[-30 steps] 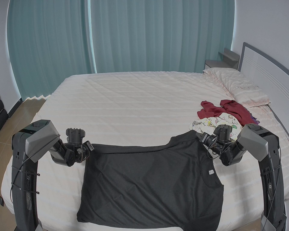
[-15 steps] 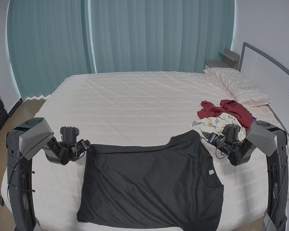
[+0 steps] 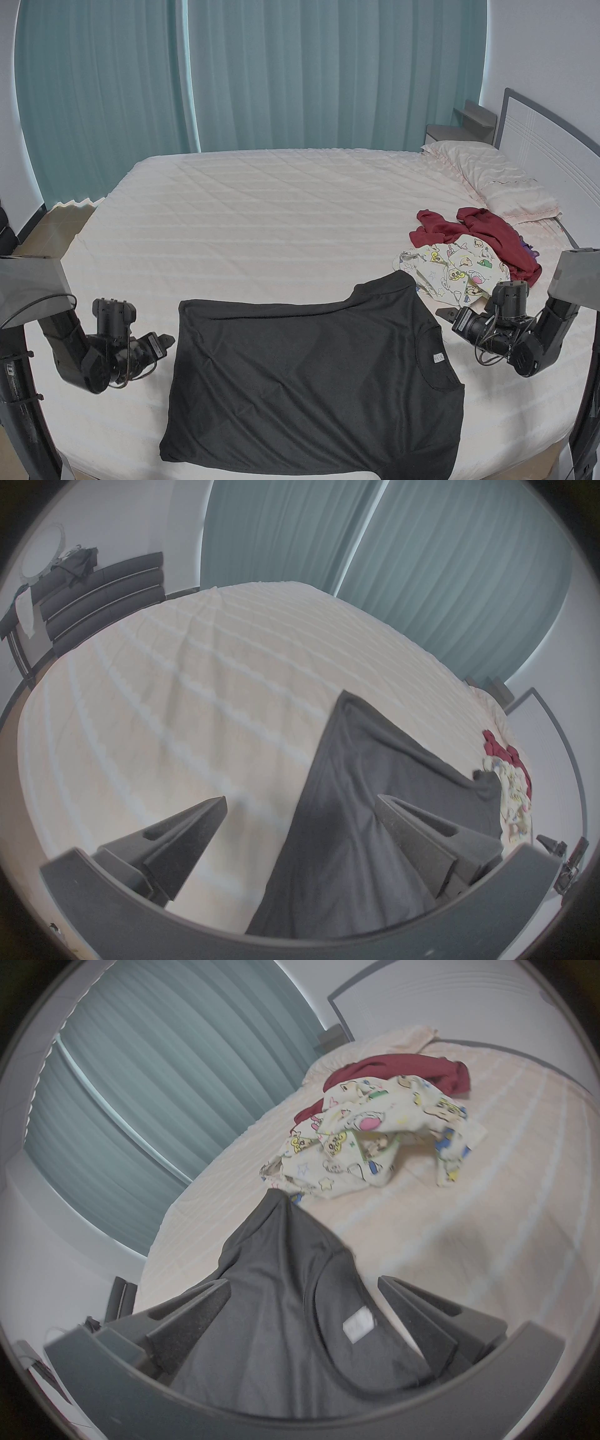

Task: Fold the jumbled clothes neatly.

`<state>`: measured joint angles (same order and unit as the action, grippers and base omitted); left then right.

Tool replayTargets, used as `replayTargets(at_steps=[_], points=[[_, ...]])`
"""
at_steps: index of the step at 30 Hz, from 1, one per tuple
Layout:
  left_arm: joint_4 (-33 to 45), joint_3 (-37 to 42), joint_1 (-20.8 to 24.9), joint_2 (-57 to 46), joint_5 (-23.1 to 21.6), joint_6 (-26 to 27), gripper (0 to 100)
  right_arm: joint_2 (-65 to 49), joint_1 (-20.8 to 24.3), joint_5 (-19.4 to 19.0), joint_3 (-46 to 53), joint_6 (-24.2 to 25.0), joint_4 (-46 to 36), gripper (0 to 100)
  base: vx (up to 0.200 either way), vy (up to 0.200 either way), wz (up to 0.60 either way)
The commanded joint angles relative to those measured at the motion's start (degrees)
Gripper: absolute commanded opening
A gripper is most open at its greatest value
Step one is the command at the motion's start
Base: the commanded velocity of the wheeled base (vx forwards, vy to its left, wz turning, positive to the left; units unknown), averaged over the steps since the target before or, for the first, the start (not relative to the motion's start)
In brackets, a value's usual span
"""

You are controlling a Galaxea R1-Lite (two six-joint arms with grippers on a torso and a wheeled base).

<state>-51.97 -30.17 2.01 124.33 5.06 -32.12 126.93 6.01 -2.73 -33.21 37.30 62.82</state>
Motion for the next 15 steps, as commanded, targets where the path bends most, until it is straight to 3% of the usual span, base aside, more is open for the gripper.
replayTargets(at_steps=[1,5,15], points=[[-11.3,17.7,4.8,-6.6,-0.8,-0.7,100,-13.2,2.7,-0.3,14.2,6.4,0.9,100,-0.200,0.000,0.00],[-12.4,21.6,8.4,-6.7,-0.8,-4.5,100,-13.5,3.7,-0.3,16.2,6.5,1.0,100,-0.200,0.000,0.00],[-12.4,24.4,9.0,-4.2,-1.1,-5.2,100,-10.6,3.9,-0.9,20.0,6.6,7.8,100,-0.200,0.000,0.00]])
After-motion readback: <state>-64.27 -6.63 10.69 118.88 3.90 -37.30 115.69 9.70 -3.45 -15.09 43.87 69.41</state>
